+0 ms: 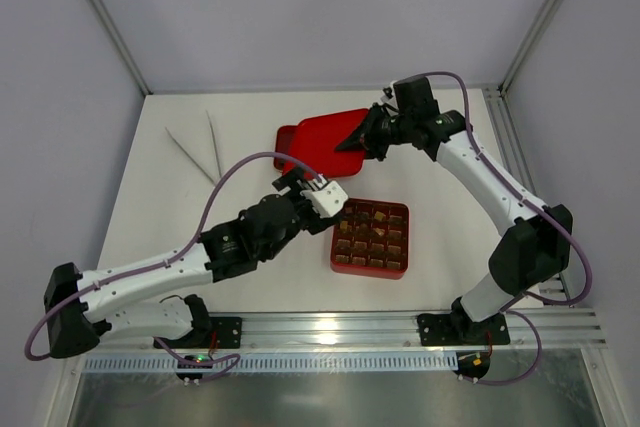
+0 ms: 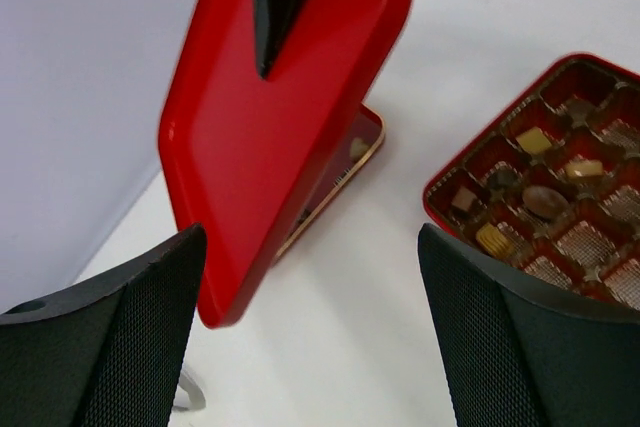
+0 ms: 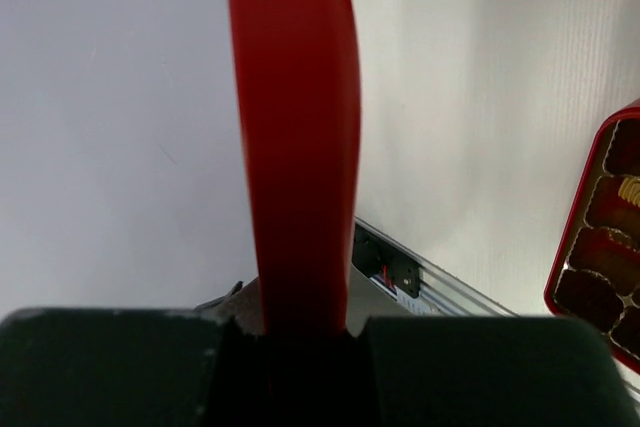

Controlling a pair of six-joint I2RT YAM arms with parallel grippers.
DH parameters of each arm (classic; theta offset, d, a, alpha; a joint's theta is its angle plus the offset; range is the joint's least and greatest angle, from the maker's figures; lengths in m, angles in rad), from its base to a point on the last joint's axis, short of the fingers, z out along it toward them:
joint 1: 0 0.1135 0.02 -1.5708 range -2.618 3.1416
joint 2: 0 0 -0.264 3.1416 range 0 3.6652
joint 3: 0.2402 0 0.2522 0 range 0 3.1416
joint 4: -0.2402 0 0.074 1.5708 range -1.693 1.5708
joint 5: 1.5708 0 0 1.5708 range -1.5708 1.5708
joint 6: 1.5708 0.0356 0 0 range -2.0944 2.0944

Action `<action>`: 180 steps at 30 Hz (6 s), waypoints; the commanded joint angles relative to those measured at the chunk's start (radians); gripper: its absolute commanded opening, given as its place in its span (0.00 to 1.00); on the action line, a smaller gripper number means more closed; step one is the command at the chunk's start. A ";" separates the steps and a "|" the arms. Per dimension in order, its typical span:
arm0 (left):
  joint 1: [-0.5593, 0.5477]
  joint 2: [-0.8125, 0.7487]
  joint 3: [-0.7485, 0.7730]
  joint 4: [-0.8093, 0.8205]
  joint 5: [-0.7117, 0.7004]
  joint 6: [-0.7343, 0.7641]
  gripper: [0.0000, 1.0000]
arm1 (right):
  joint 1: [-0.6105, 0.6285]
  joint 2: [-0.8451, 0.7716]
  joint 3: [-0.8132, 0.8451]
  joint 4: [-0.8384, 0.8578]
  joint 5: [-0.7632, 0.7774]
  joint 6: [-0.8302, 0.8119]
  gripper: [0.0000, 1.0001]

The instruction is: Pack the chocolate

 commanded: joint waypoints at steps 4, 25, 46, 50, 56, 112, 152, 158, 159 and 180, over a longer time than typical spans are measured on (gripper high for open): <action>-0.003 0.060 -0.045 0.446 -0.098 0.274 0.81 | -0.001 -0.051 0.043 -0.052 0.002 0.067 0.04; -0.001 0.236 -0.058 0.745 -0.082 0.561 0.31 | 0.000 -0.094 0.000 -0.062 -0.017 0.078 0.04; 0.014 0.207 0.139 0.376 0.045 0.260 0.00 | -0.090 -0.204 0.033 -0.046 0.210 -0.083 1.00; 0.097 0.189 0.210 0.220 0.101 -0.017 0.00 | -0.147 -0.279 0.000 -0.023 0.261 -0.100 1.00; 0.296 0.201 0.366 0.001 0.420 -0.512 0.00 | -0.182 -0.393 -0.079 -0.037 0.364 -0.189 1.00; 0.442 0.782 -0.120 1.090 1.152 -1.776 0.01 | -0.183 -0.697 -0.941 0.306 0.434 -0.388 1.00; 0.602 0.801 -0.210 1.107 1.235 -1.718 0.36 | -0.181 -0.614 -1.024 0.405 0.394 -0.358 0.93; 0.619 0.807 -0.226 1.107 1.247 -1.710 0.35 | -0.178 -0.600 -1.018 0.412 0.390 -0.355 0.90; 0.622 0.807 -0.229 1.106 1.249 -1.707 0.35 | -0.178 -0.600 -1.015 0.411 0.391 -0.355 0.89; 0.683 0.732 -0.275 0.973 1.264 -1.615 0.35 | -0.149 -0.586 -0.995 0.388 0.413 -0.344 0.76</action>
